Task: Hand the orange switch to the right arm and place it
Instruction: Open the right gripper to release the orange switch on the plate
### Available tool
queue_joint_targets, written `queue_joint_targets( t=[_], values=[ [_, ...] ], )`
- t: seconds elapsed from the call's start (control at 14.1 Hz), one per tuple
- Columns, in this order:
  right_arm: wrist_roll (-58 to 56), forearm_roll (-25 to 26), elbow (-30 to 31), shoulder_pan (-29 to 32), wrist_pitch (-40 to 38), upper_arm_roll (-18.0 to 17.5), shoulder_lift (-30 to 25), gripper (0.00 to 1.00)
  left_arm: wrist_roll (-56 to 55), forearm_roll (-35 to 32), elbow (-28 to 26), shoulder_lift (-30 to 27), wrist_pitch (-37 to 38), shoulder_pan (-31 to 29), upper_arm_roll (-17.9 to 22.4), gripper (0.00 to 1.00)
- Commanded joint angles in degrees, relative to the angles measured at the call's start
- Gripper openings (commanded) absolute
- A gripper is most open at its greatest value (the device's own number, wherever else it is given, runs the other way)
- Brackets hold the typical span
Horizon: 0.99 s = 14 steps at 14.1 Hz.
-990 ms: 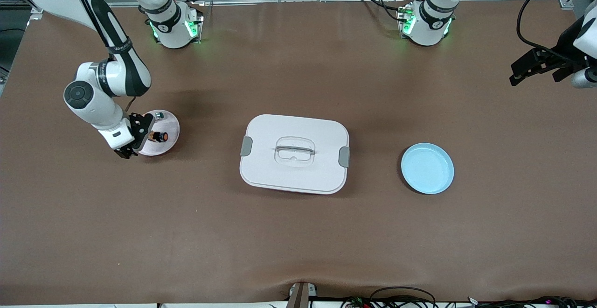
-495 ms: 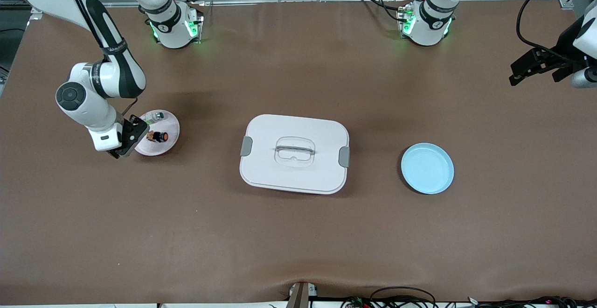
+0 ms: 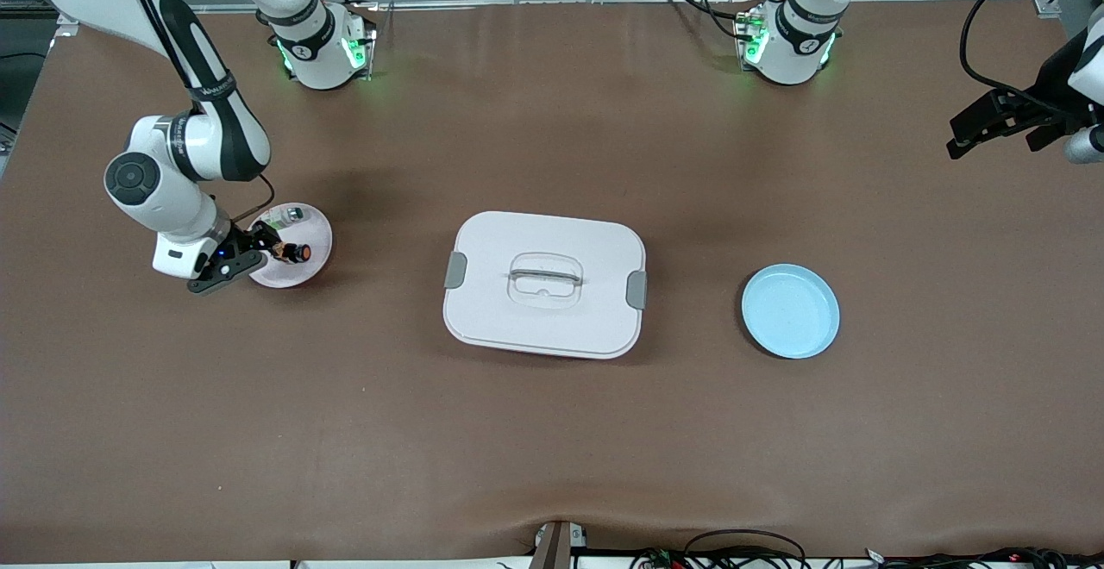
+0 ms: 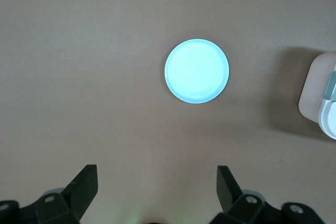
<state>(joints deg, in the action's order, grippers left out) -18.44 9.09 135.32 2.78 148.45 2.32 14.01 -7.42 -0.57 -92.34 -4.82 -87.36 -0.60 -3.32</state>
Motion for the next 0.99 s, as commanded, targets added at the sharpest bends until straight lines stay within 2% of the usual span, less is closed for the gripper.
queue_joint_targets(
  t=[0.0,0.21,0.64,0.92],
  values=[
    [17.50,0.41,0.65,0.82,-2.46,-0.82,-1.26,1.00,1.18,0.84,1.29,0.34,1.23,-0.45,0.16,1.00],
    [30.37,0.41,0.30,0.73,-4.57,-1.09,-2.40,1.00,1.26,0.84,1.29,0.34,1.23,-0.36,0.07,1.00],
    [30.49,0.32,-4.18,0.82,-12.11,-1.26,-7.49,1.00,1.26,0.84,1.29,0.34,1.32,-0.28,0.07,1.00],
    [30.40,-2.49,-13.39,-1.37,-24.24,-1.61,-9.34,1.00,0.92,0.84,1.29,0.34,1.32,-0.10,-0.19,1.00]
  ],
)
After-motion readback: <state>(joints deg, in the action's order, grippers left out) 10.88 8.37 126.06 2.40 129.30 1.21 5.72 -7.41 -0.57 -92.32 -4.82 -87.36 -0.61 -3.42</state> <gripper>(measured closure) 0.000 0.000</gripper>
